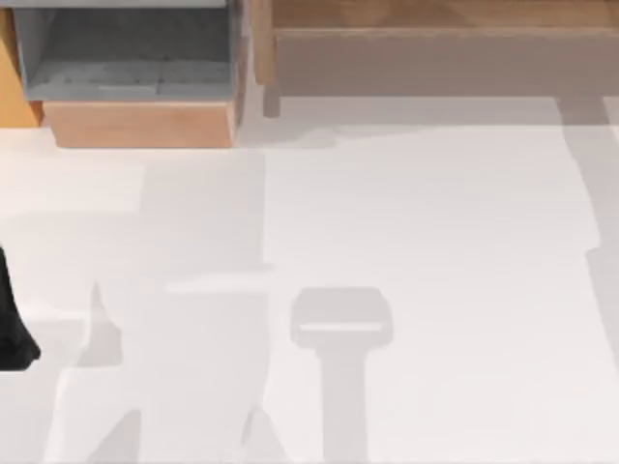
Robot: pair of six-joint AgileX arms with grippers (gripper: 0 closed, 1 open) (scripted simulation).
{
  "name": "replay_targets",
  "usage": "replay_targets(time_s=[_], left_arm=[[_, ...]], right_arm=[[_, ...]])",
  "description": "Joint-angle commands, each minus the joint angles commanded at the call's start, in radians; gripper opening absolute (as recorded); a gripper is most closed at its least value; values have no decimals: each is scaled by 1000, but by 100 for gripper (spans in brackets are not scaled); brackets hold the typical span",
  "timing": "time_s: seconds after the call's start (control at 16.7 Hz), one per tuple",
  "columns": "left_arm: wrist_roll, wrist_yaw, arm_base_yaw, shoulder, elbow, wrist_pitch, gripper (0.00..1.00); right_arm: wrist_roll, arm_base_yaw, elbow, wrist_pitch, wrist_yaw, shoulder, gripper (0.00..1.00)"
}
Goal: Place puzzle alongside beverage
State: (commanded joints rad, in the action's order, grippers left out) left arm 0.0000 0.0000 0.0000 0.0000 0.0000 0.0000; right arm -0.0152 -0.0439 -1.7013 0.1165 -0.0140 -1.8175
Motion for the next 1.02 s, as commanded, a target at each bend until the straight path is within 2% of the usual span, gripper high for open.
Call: replay_targets(time_s=[0.3, 1.02], left_arm=[[0, 0, 0, 0, 0, 0, 100], [0, 0, 0, 0, 0, 0, 100]], right_arm=[[0, 0, 0, 0, 0, 0, 2], [-2, 1, -28, -25, -1, -2, 0]])
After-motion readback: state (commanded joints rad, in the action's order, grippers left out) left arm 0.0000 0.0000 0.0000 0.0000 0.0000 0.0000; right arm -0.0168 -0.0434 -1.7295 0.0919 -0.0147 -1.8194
